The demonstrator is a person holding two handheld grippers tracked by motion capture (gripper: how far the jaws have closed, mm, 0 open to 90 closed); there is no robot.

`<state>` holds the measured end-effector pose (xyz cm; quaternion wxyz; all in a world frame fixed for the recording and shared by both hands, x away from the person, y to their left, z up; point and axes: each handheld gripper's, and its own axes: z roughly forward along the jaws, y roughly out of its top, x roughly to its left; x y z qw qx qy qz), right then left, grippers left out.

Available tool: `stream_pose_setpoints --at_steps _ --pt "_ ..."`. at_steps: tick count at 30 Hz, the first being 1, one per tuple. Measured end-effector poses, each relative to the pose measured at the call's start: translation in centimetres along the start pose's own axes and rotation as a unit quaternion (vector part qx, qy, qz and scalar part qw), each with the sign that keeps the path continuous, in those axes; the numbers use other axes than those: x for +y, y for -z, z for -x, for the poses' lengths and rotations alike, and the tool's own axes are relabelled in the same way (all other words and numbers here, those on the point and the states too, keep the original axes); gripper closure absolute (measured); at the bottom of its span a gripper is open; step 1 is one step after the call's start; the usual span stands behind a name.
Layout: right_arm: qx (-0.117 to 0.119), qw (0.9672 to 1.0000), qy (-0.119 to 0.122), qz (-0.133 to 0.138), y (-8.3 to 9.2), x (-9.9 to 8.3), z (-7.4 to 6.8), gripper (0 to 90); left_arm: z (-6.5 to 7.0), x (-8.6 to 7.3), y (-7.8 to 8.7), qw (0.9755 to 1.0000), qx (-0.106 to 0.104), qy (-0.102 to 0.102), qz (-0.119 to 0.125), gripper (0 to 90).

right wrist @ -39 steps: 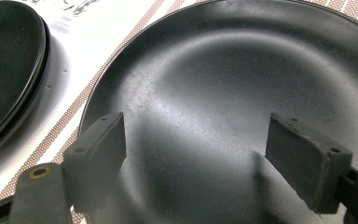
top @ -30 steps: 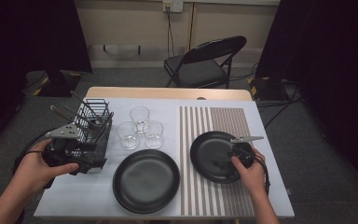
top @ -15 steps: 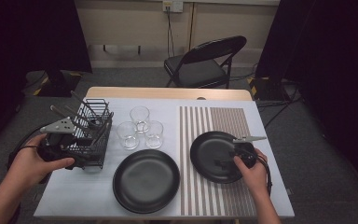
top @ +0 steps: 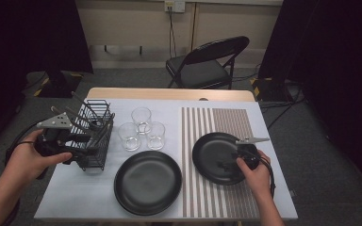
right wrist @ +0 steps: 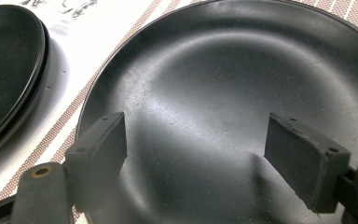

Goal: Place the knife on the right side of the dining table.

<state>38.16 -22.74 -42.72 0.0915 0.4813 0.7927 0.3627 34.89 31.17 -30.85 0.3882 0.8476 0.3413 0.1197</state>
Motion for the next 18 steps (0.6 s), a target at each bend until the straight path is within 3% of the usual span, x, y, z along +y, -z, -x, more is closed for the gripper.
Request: stream_pose_setpoints --at_steps 11,18 --pt "0.002 1.0 -0.003 -0.002 -0.1 -0.1 0.0 20.5 -1.1 0.4 -0.6 0.9999 0.01 0.009 0.006 42.9" --pt "0.001 1.0 -0.002 0.0 0.1 -0.1 0.0 20.5 -1.5 0.0 -1.4 0.9999 0.011 0.005 -0.004 46.1"
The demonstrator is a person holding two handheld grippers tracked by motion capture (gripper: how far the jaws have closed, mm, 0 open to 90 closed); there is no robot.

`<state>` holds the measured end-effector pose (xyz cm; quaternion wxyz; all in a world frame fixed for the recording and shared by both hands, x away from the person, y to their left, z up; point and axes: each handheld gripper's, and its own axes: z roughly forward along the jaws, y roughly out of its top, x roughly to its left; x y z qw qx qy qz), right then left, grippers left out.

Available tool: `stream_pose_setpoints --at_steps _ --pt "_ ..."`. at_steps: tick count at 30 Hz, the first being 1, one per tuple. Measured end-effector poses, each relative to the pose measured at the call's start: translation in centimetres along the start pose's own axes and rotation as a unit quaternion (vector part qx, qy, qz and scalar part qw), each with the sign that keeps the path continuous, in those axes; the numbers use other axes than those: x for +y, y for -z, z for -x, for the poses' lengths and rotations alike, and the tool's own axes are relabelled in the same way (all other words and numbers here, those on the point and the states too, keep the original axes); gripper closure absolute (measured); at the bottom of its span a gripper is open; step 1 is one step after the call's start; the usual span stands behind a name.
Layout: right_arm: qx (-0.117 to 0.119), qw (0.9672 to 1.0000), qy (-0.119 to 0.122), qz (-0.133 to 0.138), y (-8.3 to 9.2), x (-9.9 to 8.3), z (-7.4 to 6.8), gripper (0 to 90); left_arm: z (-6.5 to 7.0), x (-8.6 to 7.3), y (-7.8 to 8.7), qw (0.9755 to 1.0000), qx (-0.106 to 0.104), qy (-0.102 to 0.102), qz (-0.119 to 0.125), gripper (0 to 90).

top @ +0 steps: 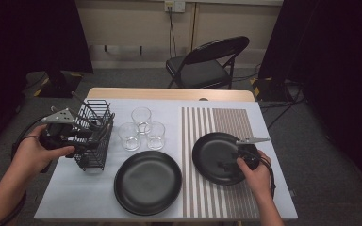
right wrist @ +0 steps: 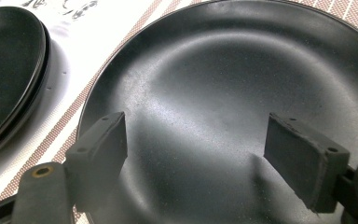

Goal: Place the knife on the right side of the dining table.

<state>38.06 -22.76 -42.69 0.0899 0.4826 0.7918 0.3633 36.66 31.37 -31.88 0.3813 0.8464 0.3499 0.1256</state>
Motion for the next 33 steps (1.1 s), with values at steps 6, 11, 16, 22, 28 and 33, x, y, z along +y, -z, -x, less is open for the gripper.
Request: stream_pose_setpoints --at_steps 6,11,16,22,28,33 --pt "0.0 1.0 0.0 -0.002 0.0 0.0 -0.1 20.4 -0.2 -0.4 -0.7 1.0 -0.001 -0.003 -0.002 49.2" --pt "-0.001 1.0 0.0 -0.002 -0.1 -0.1 0.0 20.5 -0.2 -0.4 -1.2 0.9999 0.001 -0.011 -0.01 52.6" --pt "0.0 1.0 0.0 -0.002 0.0 -0.1 0.0 20.5 -0.3 -0.4 -1.6 0.9999 0.002 -0.012 -0.007 55.8" --pt "0.001 1.0 -0.002 -0.002 0.0 -0.2 0.1 20.5 -0.3 -0.4 -2.2 0.9999 0.001 -0.01 -0.005 61.0" --pt "0.001 1.0 -0.001 -0.002 0.0 -0.2 0.2 20.5 -0.4 -0.4 -2.5 0.9999 -0.003 -0.008 -0.006 63.9" --pt "0.002 1.0 -0.001 -0.003 0.0 -0.2 0.1 20.5 -0.4 -0.5 -2.7 1.0 -0.005 0.0 -0.003 66.9"
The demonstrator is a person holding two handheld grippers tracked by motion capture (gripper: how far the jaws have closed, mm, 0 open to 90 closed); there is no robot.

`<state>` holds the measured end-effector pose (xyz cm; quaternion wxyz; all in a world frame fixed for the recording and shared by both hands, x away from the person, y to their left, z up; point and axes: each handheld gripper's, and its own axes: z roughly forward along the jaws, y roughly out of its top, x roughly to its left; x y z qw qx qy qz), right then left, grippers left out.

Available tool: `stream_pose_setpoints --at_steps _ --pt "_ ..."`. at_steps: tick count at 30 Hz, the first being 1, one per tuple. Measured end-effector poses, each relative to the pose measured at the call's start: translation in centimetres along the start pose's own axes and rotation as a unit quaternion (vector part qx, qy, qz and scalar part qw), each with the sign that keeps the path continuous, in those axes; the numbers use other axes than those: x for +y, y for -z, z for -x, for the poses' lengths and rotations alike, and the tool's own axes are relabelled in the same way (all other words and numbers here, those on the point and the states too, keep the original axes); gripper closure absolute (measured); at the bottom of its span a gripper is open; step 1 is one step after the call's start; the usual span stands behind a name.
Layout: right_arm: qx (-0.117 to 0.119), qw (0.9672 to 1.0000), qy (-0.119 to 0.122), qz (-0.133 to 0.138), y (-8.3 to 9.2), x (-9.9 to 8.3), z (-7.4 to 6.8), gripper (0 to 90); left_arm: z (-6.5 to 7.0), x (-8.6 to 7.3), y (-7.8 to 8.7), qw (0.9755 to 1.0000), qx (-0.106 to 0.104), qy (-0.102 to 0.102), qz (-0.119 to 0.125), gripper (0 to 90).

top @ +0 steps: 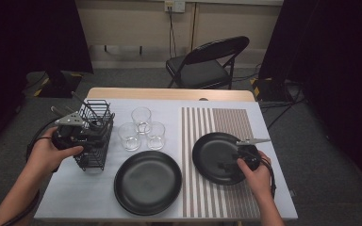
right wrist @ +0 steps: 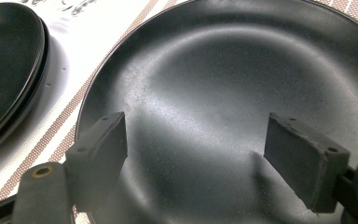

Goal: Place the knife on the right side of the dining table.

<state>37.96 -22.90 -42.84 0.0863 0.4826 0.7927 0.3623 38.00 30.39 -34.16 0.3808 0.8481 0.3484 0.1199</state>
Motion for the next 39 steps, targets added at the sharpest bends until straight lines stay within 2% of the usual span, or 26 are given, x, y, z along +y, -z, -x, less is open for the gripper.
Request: stream_pose_setpoints --at_steps 18,31,37,39 --pt "0.003 1.0 -0.003 0.001 -0.02 -0.04 -0.02 20.5 -0.19 -0.17 -0.28 1.0 0.0 0.002 0.003 67.8" --pt "0.002 1.0 -0.004 0.002 0.03 -0.07 0.02 20.5 -0.07 -0.09 -0.2 0.9999 0.014 -0.005 0.002 70.1" --pt "0.002 1.0 -0.005 0.003 0.12 -0.14 0.14 20.5 -0.11 -0.08 -0.09 0.9999 0.017 -0.001 0.003 70.2" --pt "0.001 1.0 -0.006 0.004 0.13 -0.16 0.15 20.5 -0.12 -0.17 0.02 0.9998 0.017 0.007 0.008 70.2"
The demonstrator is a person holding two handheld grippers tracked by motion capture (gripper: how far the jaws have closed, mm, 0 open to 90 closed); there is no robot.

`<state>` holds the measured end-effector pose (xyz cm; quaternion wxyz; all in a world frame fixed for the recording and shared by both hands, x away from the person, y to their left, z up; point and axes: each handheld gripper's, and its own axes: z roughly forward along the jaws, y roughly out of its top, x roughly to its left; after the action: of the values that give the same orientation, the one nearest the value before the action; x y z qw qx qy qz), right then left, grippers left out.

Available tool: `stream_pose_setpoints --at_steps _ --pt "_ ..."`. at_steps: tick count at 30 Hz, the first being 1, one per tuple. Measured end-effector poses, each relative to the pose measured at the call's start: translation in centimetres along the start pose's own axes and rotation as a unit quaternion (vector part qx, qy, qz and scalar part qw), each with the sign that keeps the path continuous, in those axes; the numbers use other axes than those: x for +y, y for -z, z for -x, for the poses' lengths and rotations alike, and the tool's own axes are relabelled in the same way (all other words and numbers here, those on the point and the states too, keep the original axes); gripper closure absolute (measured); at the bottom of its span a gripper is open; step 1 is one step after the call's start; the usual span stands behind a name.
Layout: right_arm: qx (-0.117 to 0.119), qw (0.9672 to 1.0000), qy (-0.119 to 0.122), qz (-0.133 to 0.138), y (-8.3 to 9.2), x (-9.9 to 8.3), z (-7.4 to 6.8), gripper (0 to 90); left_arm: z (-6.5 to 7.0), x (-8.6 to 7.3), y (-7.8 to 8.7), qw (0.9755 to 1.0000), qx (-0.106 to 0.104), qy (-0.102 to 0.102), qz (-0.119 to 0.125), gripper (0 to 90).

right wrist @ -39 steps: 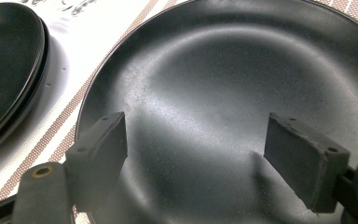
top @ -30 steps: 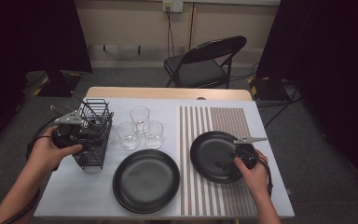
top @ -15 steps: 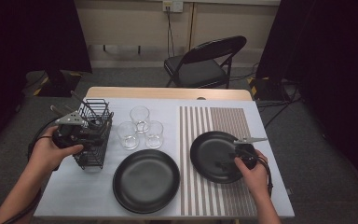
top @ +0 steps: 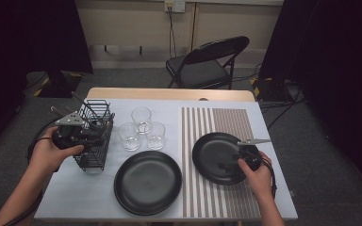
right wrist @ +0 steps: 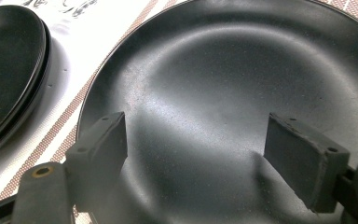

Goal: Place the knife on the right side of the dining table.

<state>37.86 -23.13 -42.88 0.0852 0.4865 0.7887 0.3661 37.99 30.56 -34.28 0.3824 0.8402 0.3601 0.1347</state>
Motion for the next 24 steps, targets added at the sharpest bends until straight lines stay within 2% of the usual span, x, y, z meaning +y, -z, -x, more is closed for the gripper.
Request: stream_pose_setpoints --at_steps 4,9,11,15,18,20,22,24 --pt "0.0 1.0 0.001 -0.002 0.02 -0.01 -0.02 20.5 -0.11 -0.11 0.28 1.0 0.002 0.006 0.003 70.3" --pt "0.001 1.0 0.0 0.0 0.08 0.01 0.0 20.5 -0.22 -0.17 0.38 0.9999 0.007 0.003 0.007 70.6" --pt "0.001 1.0 0.0 0.001 0.08 0.02 -0.01 20.5 -0.14 -0.17 0.4 0.9999 0.009 0.01 0.009 70.8" --pt "0.002 1.0 -0.002 0.0 0.06 -0.02 0.03 20.5 -0.18 -0.13 0.49 0.9999 0.014 0.002 0.008 71.4" --pt "0.001 1.0 -0.001 0.0 0.07 -0.02 0.05 20.5 -0.12 -0.11 0.62 0.9997 0.022 0.009 0.008 71.8" --pt "0.001 1.0 -0.002 0.001 0.1 -0.02 0.06 20.5 -0.23 -0.09 0.73 0.9996 0.028 0.002 0.008 72.2" --pt "0.001 1.0 -0.002 0.001 0.11 -0.02 0.07 20.5 -0.19 -0.1 0.8 0.9994 0.032 0.007 0.012 72.7" --pt "0.001 1.0 -0.003 0.002 0.12 -0.02 0.08 20.5 -0.26 -0.09 0.93 0.9993 0.037 0.002 0.01 73.3"
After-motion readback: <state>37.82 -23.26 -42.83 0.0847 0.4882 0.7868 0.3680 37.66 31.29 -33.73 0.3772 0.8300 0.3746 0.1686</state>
